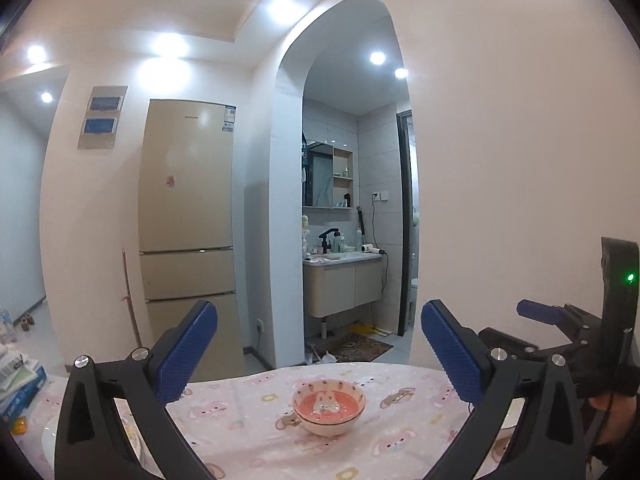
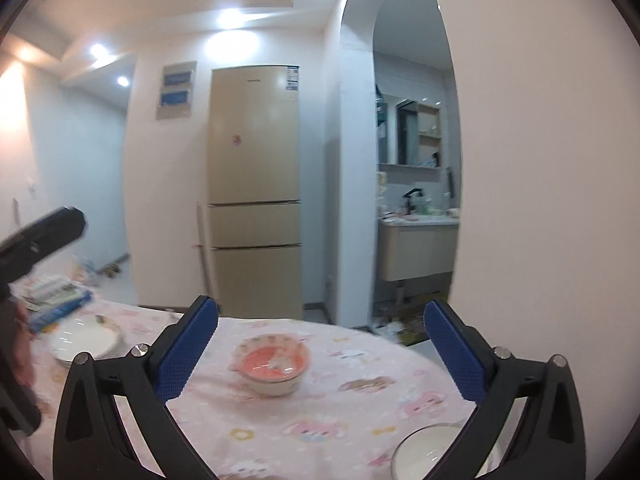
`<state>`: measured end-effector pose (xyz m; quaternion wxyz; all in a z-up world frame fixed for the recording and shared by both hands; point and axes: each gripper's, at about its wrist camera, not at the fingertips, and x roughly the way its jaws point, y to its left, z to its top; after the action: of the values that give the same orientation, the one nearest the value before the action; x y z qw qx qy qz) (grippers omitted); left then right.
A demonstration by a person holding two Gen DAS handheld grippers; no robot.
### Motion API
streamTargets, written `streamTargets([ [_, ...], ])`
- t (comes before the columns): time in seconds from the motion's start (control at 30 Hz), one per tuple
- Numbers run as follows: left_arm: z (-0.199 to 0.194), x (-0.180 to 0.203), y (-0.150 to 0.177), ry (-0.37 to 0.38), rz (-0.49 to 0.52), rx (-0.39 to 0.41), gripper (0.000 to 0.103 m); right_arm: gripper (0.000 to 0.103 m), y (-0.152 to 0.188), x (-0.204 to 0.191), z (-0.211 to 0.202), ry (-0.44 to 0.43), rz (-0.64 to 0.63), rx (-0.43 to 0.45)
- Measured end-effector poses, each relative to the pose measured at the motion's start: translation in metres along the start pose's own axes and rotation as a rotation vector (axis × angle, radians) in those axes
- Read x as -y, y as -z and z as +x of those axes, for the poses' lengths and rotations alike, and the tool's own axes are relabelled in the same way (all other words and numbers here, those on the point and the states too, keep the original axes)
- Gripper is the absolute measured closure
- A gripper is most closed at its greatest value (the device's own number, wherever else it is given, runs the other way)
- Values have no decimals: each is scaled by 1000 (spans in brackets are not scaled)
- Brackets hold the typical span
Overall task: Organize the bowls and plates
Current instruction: 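Raise both grippers away from the stacked pink bowls, then move both open grippers toward the white bowl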
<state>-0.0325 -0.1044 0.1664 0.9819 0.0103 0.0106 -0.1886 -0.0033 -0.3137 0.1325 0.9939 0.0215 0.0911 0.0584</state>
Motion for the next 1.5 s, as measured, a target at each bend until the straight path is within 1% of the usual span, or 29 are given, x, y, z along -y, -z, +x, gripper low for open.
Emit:
streamTargets([
  [0.07, -7, 2, 0, 3, -4, 9, 0, 0, 3, 3, -6, -39, 37, -4],
  [0.1, -9, 3, 0, 8, -10, 7, 0, 0, 4, 3, -10, -33, 34, 1],
  [0.2, -11, 2, 4, 31, -42, -22, 0, 0, 8, -5, -18, 35, -33, 28],
  [0.27, -14, 2, 6, 35, -55, -33, 0, 0, 10, -8, -20, 65, -65, 26],
  [0.3, -16, 3, 7, 34, -49, -32, 0, 0, 12, -8, -20, 63, -64, 17],
  [0.37, -18, 6, 8, 30, -25, -35, 0, 0, 13, -6, -22, 25, -38, 3],
  [0.43, -18, 9, 10, 1, -19, -41, 0, 0, 13, -4, -23, -4, -21, -3],
  [0.5, -16, 8, 12, 24, -36, -51, 0, 0, 15, -5, -26, -5, -32, -7],
  [0.6, -12, 7, 16, 57, -71, -77, 0, 0, 20, -3, -32, 28, -35, 9],
  [0.73, -5, 14, 21, 78, -65, -93, 0, 0, 25, 8, -35, 58, -26, -2],
  [0.8, -1, 18, 23, 55, -80, -92, 0, 0, 27, 15, -37, 73, -18, -4],
  [0.9, 5, 22, 26, 83, -95, -89, 0, 0, 30, 28, -38, 104, 8, -6],
  [1.07, 27, 36, 34, 87, -45, -138, 0, 0, 33, 52, -39, 136, 42, -12],
  [1.17, 44, 46, 40, 49, -32, -169, 0, 0, 33, 65, -39, 166, 32, -10],
  [1.2, 51, 50, 42, 52, -24, -177, 0, 2, 33, 69, -40, 179, 28, -10],
  [1.23, 56, 53, 44, 67, -22, -180, 0, 5, 33, 74, -40, 194, 26, -14],
  [1.27, 62, 56, 45, 101, -30, -179, 1, 8, 33, 79, -39, 207, 26, -23],
  [1.3, 67, 58, 47, 119, -42, -182, 3, 9, 34, 85, -37, 217, 31, -35],
  [1.37, 78, 65, 52, 147, -59, -213, 16, 14, 37, 95, -35, 232, 48, -59],
  [1.47, 97, 80, 63, 210, -81, -288, 17, 18, 44, 110, -29, 243, 72, -102],
  [1.5, 103, 85, 67, 220, -85, -309, 17, 19, 47, 114, -26, 248, 76, -115],
])
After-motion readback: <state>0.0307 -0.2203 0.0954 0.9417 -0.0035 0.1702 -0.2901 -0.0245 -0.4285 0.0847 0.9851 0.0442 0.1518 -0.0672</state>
